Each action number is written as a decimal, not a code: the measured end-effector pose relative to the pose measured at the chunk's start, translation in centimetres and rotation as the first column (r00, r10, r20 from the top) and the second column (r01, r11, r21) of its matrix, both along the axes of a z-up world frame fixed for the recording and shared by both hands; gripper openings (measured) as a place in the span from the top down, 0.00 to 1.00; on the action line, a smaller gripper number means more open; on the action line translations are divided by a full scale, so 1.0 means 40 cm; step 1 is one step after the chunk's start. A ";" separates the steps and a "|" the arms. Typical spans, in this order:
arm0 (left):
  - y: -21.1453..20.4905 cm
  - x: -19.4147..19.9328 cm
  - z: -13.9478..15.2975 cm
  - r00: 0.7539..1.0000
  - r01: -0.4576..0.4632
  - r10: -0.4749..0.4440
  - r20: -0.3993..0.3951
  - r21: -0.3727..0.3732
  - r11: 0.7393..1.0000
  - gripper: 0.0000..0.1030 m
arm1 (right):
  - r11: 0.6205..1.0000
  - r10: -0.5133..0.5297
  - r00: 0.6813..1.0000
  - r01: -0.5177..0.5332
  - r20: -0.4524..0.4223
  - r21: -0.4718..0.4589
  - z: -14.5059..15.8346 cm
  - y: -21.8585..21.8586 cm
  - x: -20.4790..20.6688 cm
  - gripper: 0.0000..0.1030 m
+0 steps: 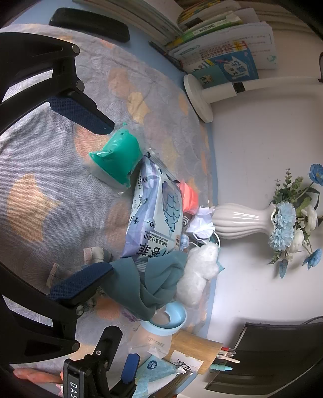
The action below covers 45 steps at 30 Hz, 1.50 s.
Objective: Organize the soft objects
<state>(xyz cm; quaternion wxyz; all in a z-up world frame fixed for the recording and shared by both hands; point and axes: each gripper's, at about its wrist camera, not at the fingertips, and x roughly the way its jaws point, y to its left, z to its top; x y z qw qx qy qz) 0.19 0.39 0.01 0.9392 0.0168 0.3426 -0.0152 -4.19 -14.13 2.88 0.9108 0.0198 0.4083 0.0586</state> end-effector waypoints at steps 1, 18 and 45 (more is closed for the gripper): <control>0.000 0.001 0.000 1.000 0.000 0.000 -0.006 -0.001 1.000 0.01 | 1.000 0.000 1.000 0.000 0.001 -0.001 0.000 -0.001 0.000 0.00; -0.001 0.001 0.001 1.000 -0.001 0.001 0.000 0.002 1.000 0.01 | 1.000 -0.014 0.999 0.014 -0.034 0.010 -0.003 0.001 0.003 0.00; -0.015 0.005 -0.002 1.000 0.010 -0.011 0.003 0.052 0.999 0.01 | 1.000 -0.012 1.000 0.012 -0.015 0.003 -0.004 0.002 0.003 0.00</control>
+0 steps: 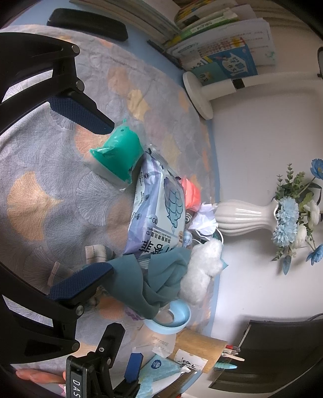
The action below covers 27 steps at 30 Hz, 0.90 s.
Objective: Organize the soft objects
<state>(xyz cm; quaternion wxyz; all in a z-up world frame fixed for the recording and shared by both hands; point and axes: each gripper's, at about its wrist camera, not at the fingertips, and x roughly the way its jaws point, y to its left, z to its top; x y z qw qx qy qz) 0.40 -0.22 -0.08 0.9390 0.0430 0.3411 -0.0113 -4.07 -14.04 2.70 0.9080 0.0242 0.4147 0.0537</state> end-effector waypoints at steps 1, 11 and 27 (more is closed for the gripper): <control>-0.001 0.000 0.001 1.000 -0.001 0.001 0.004 0.005 1.000 0.01 | 1.000 0.000 1.000 0.000 0.000 -0.001 0.000 0.000 0.000 0.00; -0.002 0.002 -0.002 1.000 0.003 -0.003 -0.009 -0.002 1.000 0.01 | 1.000 0.000 0.999 0.001 -0.032 0.020 -0.002 0.006 0.002 0.00; 0.135 -0.010 0.032 0.997 -0.069 0.065 -0.051 -0.097 0.993 0.01 | 0.999 -0.018 0.999 0.017 0.041 0.028 0.091 -0.045 0.017 0.09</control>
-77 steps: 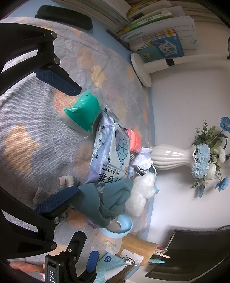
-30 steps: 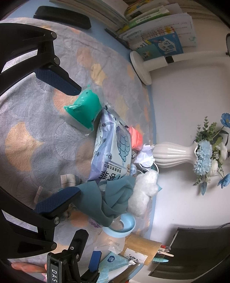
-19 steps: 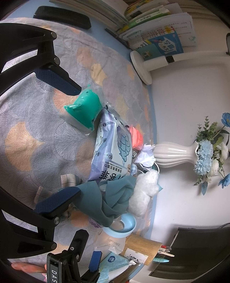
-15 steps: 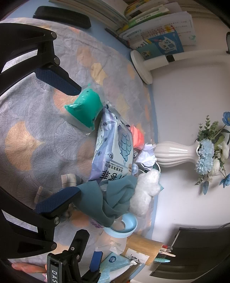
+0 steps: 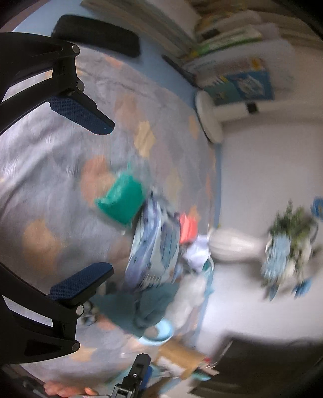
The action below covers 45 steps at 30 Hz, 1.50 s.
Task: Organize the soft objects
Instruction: 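Grasp the green pouch with the left gripper while the right gripper grasps the light-blue ring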
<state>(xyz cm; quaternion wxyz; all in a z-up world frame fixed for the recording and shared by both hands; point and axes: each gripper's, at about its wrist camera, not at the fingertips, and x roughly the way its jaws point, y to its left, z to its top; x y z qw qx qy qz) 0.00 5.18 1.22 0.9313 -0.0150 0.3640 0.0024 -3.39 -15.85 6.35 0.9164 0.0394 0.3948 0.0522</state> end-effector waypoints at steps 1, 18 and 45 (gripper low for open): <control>0.021 0.006 -0.001 1.000 -0.013 0.012 -0.007 -0.033 0.999 0.01 | 1.000 0.003 1.000 -0.003 -0.006 0.003 0.004 0.003 0.014 0.14; 0.073 0.077 -0.043 0.999 -0.022 0.014 -0.037 -0.250 0.968 0.01 | 0.997 0.055 0.989 -0.047 -0.135 0.056 -0.070 -0.065 0.030 0.23; 0.046 0.064 -0.029 0.997 -0.004 0.019 0.073 -0.203 0.979 0.52 | 0.994 0.099 0.994 -0.101 -0.048 -0.039 -0.054 -0.039 0.058 0.62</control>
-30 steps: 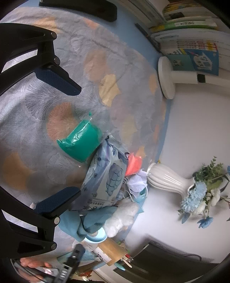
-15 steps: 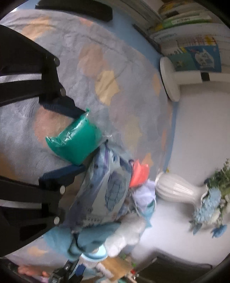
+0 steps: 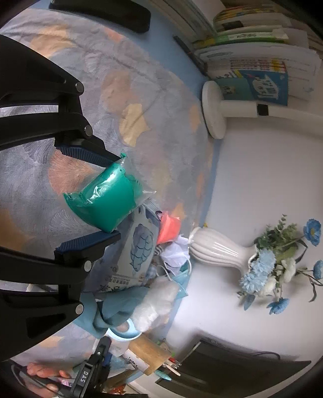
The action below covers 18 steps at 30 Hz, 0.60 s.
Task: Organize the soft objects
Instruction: 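Grasp the green pouch with the left gripper while the right gripper grasps the light-blue ring, then lift the green pouch with the left gripper while the right gripper lifts the light-blue ring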
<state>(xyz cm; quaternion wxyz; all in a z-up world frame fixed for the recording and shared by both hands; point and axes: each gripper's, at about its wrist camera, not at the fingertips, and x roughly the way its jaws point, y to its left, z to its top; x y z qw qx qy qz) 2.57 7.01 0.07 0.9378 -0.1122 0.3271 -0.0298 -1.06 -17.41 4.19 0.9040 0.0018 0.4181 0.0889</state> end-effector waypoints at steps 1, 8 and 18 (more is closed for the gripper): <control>0.000 0.000 0.000 1.000 0.000 0.000 0.001 0.002 1.000 0.52 | 1.000 -0.013 1.000 0.013 0.001 0.011 0.003 -0.009 -0.010 0.63; -0.003 -0.001 0.003 1.000 0.006 -0.006 -0.004 0.014 1.000 0.52 | 0.997 -0.066 0.998 0.066 0.007 0.045 0.039 -0.052 -0.123 0.63; -0.004 -0.005 0.004 1.000 0.007 -0.007 -0.011 0.015 1.000 0.52 | 0.993 -0.084 0.996 0.086 -0.029 0.082 0.070 -0.061 -0.187 0.63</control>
